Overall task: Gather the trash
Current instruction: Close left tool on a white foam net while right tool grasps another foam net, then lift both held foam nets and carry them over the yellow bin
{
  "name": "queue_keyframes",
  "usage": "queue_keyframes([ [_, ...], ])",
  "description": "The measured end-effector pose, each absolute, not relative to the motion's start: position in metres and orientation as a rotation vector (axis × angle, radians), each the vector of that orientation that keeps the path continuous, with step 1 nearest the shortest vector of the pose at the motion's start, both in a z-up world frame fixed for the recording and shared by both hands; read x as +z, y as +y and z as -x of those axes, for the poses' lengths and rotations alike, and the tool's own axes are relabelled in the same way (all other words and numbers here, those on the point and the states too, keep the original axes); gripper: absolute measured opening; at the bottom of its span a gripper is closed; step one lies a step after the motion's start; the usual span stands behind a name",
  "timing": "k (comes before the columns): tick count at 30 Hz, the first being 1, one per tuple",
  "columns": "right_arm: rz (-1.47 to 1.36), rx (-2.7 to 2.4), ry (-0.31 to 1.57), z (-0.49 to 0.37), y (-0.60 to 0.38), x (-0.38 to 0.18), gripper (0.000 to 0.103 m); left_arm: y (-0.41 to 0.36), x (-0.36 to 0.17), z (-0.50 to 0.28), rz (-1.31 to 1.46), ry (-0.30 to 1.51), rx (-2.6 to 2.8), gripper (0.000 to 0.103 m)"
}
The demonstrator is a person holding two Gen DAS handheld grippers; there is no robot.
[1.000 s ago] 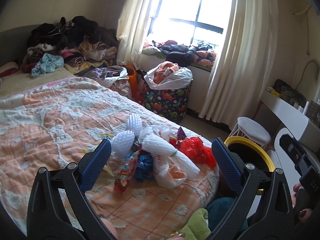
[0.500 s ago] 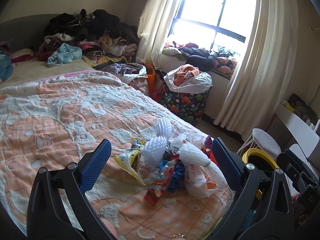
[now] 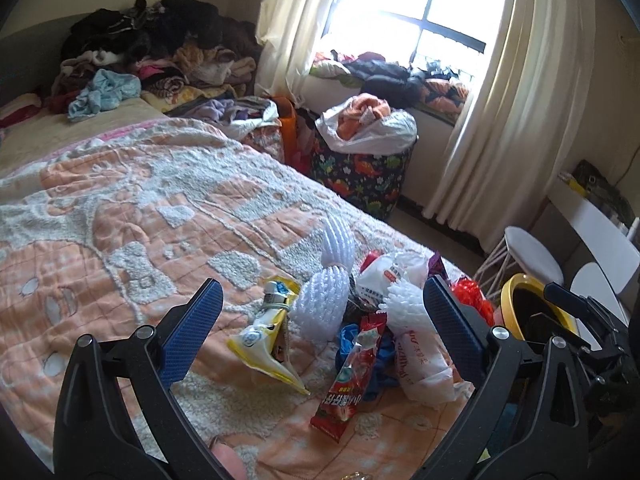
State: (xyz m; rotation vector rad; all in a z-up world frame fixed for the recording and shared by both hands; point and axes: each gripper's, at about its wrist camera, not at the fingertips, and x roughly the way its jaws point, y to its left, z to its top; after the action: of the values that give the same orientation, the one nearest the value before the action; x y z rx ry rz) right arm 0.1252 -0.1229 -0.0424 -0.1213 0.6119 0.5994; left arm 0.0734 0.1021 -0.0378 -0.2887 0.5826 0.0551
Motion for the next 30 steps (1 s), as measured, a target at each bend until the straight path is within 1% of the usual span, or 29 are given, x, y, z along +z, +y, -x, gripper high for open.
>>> queue_keyframes([
  [2, 0.115, 0.596, 0.664, -0.134, -0.123, -0.052, 0.083, 0.1, -0.044, -0.084, 0.278, 0.618, 0.049, 0.091],
  [3, 0.108, 0.595, 0.691, -0.139, -0.126, -0.056, 0.081, 0.099, -0.047, -0.089, 0.276, 0.632, 0.044, 0.084],
  [4, 0.105, 0.589, 0.713, -0.143, -0.127, -0.062, 0.079, 0.099, -0.049, -0.093, 0.276, 0.647, 0.04, 0.082],
  [5, 0.103, 0.591, 0.736, -0.146, -0.127, -0.066, 0.076, 0.099, -0.052, -0.098, 0.274, 0.662, 0.041, 0.076],
  [6, 0.1, 0.592, 0.749, -0.148, -0.129, -0.07, 0.075, 0.1, -0.056, -0.103, 0.275, 0.678, 0.043, 0.067],
  [8, 0.097, 0.59, 0.781, -0.153, -0.129, -0.078, 0.07, 0.102, -0.062, -0.109, 0.294, 0.702, 0.03, 0.062],
  [11, 0.088, 0.604, 0.824, -0.161, -0.127, -0.087, 0.064, 0.102, -0.068, -0.118, 0.303, 0.734, 0.023, 0.056],
  [15, 0.092, 0.64, 0.869, -0.167, -0.122, -0.097, 0.058, 0.102, -0.075, -0.127, 0.315, 0.772, 0.019, 0.054],
  [17, 0.094, 0.666, 0.899, -0.17, -0.117, -0.102, 0.047, 0.103, -0.077, -0.13, 0.317, 0.785, 0.02, 0.052],
  [18, 0.094, 0.674, 0.923, -0.171, -0.115, -0.106, 0.043, 0.103, -0.079, -0.131, 0.32, 0.792, 0.018, 0.052],
  [20, 0.076, 0.7, 0.947, -0.172, -0.112, -0.111, 0.026, 0.103, -0.082, -0.134, 0.325, 0.804, 0.019, 0.05],
  [21, 0.07, 0.708, 0.946, -0.171, -0.111, -0.111, 0.024, 0.103, -0.083, -0.135, 0.328, 0.81, 0.02, 0.049],
  [22, 0.066, 0.713, 0.938, -0.17, -0.111, -0.111, 0.017, 0.103, -0.085, -0.136, 0.33, 0.816, 0.022, 0.048],
  [23, 0.064, 0.718, 0.93, -0.168, -0.111, -0.111, 0.013, 0.102, -0.086, -0.137, 0.328, 0.821, 0.023, 0.043],
  [24, 0.06, 0.721, 0.922, -0.166, -0.111, -0.11, 0.012, 0.102, -0.087, -0.137, 0.324, 0.825, 0.024, 0.039],
  [25, 0.054, 0.725, 0.912, -0.165, -0.112, -0.108, 0.01, 0.101, -0.087, -0.137, 0.318, 0.828, 0.026, 0.036],
  [26, 0.045, 0.728, 0.901, -0.163, -0.114, -0.106, 0.01, 0.1, -0.087, -0.137, 0.31, 0.829, 0.03, 0.03],
  [30, -0.004, 0.734, 0.854, -0.157, -0.126, -0.096, 0.009, 0.099, -0.088, -0.139, 0.302, 0.836, 0.027, 0.02],
])
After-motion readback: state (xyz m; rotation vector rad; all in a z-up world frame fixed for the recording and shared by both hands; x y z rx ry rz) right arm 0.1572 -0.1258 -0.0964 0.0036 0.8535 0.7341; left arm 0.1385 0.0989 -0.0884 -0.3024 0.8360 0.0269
